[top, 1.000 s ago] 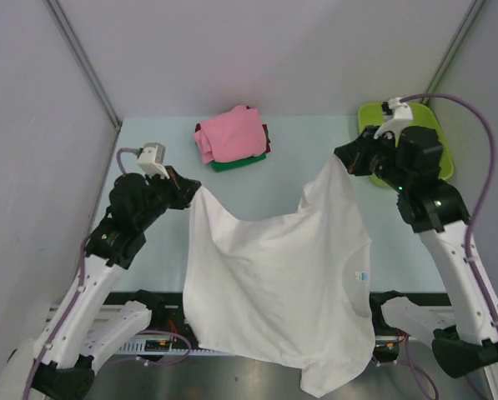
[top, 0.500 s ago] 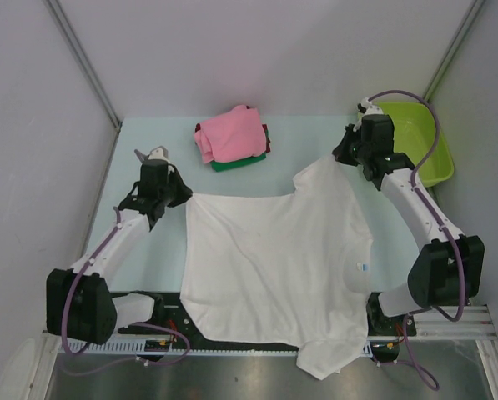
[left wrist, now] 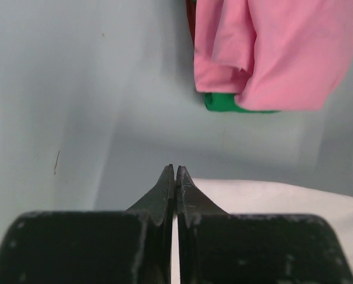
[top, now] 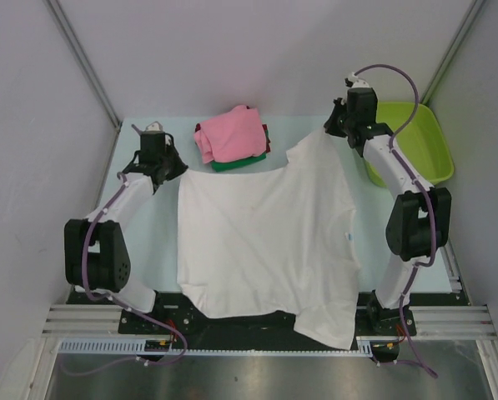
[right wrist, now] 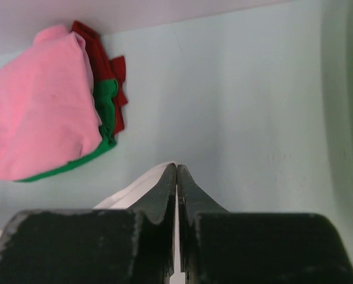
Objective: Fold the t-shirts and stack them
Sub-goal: Flatten the tshirt out
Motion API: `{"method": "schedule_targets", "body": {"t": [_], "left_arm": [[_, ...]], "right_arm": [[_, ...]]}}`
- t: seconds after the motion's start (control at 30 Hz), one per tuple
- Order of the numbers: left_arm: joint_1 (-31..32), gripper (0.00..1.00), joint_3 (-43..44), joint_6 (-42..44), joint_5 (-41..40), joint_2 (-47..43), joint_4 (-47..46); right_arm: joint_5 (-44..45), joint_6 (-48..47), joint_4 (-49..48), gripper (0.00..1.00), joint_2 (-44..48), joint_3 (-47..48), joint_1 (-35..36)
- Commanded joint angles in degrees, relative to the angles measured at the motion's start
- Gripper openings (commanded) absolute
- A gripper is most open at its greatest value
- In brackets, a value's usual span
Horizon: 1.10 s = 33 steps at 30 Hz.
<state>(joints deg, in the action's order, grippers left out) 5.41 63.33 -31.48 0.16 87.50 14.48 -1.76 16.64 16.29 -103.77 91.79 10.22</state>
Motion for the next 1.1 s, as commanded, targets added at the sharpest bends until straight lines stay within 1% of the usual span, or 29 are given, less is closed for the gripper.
{"method": "schedule_targets", "body": {"t": [0.0, 0.1, 0.23, 0.37, 0.6, 0.7, 0.77, 0.8, 0.93, 1.07], "left_arm": [[-1.1, 0.0, 7.5, 1.25, 0.54, 4.68, -0.42], [-1.63, 0.0, 9.96, 1.51, 0.8, 6.88, -0.68], [-2.24, 0.0, 12.16, 1.6, 1.15, 10.83, -0.86], [-2.86, 0.0, 14.36, 2.39, 0.45, 13.57, -0.77], [-4.88, 0.0, 16.73, 2.48, 0.8, 16.73, -1.21], [-5.23, 0.0, 19.37, 2.22, 1.85, 18.13, -0.68], [-5.23, 0.0, 21.12, 2.13, 2.21, 18.58, -0.59], [-6.71, 0.0, 21.83, 2.04, 2.3, 19.01, -0.33], [-6.82, 0.0, 25.87, 2.13, 2.38, 21.21, 1.34], [-6.73, 0.0, 27.73, 2.3, 2.56, 22.71, 1.87]], "right_arm": [[1.23, -2.31, 0.57, 0.0, -4.5, 10.84, -0.55], [1.49, -2.84, 2.07, 0.0, -8.37, 16.03, -0.46], [1.67, -3.37, 3.13, 0.0, -12.42, 20.17, -0.38], [1.76, -3.81, 3.04, 0.0, -15.84, 22.2, -0.37], [4.22, -4.86, 2.34, 0.0, -19.88, 25.62, -0.29], [4.92, -5.39, 4.44, 0.0, -21.91, 30.8, -0.29], [5.1, -5.39, 4.19, 0.0, -22.71, 32.31, -0.29], [5.19, -5.48, 4.01, 0.0, -22.8, 33.27, -0.37], [5.98, -5.83, 4.97, 0.0, -25.51, 37.31, -0.55], [5.36, -5.66, 5.42, 0.0, -27.54, 37.76, -0.46]]}}
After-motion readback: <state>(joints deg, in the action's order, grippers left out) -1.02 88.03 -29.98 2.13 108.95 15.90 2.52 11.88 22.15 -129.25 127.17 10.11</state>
